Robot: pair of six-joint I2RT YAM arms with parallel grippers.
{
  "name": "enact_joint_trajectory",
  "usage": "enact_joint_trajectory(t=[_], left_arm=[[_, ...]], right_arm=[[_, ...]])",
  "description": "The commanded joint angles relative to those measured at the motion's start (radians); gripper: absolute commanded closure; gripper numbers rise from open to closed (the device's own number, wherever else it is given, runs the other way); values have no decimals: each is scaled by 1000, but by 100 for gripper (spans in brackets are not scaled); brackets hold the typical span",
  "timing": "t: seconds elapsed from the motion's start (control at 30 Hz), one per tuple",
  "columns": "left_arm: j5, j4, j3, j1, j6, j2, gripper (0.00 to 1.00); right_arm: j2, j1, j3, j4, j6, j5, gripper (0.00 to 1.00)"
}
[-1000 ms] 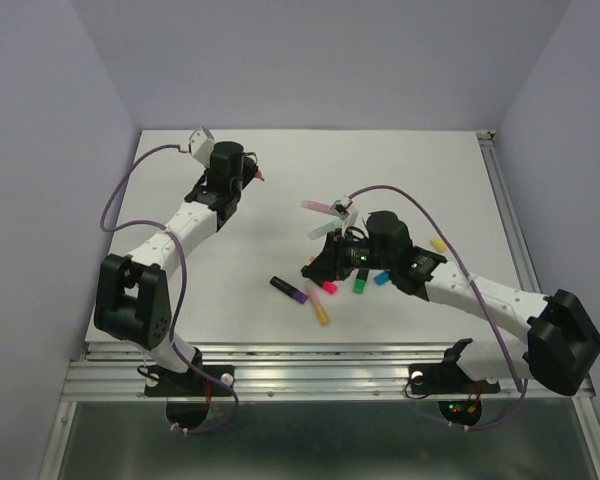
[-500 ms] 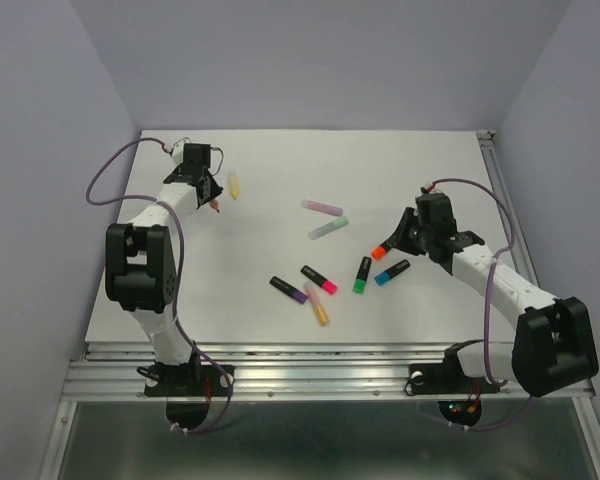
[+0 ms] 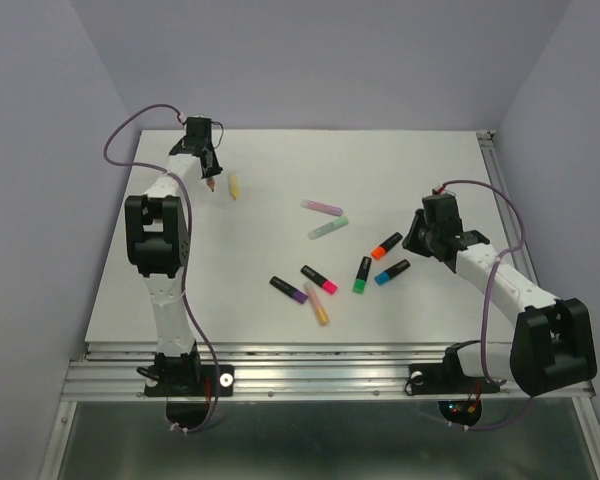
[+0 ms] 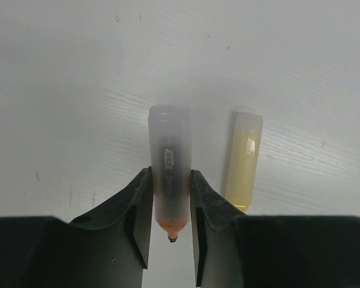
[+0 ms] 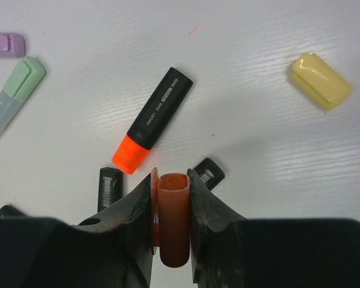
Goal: Open the pen caps
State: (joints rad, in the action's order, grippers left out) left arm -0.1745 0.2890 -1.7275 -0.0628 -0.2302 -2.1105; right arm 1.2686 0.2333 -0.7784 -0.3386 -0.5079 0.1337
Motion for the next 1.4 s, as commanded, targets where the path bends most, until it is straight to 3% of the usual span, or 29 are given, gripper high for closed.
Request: enact_joint_trajectory(t=[0.0, 0.47, 0.67, 0.7, 0.77, 0.83, 0.87, 0.9, 1.1, 1.2, 1.37], left_arm=[[39, 62, -70, 6, 57, -34, 94], [107, 96, -95, 6, 39, -80, 48], [116, 84, -29, 6, -7, 25, 41], [118, 78, 6, 6, -24, 49, 37], [128, 49, 81, 4, -56, 133, 20], [138, 18, 150, -14, -81, 238, 18], [136, -19, 231, -25, -93, 279, 1], [132, -33, 232, -40, -106, 317, 1], [80, -142, 576, -166, -250, 582, 1], [3, -139, 641, -222, -297, 647, 1], [18, -119, 747, -273, -388, 741, 1]], right_arm=[[-21, -11, -10, -4, 20, 29, 99], [-28, -40, -7, -42, -10, 87, 99], [-31, -66, 11, -65, -35, 125, 99], [-32, -69, 13, -72, -41, 148, 99], [-32, -81, 21, -88, -55, 188, 97], [-28, -88, 28, -89, -58, 210, 96], [-25, -94, 39, -88, -64, 231, 96], [-17, -97, 42, -88, -67, 237, 96], [58, -130, 36, -86, -80, 254, 94], [83, -141, 44, -77, -87, 261, 91], [129, -149, 51, -56, -103, 224, 82]])
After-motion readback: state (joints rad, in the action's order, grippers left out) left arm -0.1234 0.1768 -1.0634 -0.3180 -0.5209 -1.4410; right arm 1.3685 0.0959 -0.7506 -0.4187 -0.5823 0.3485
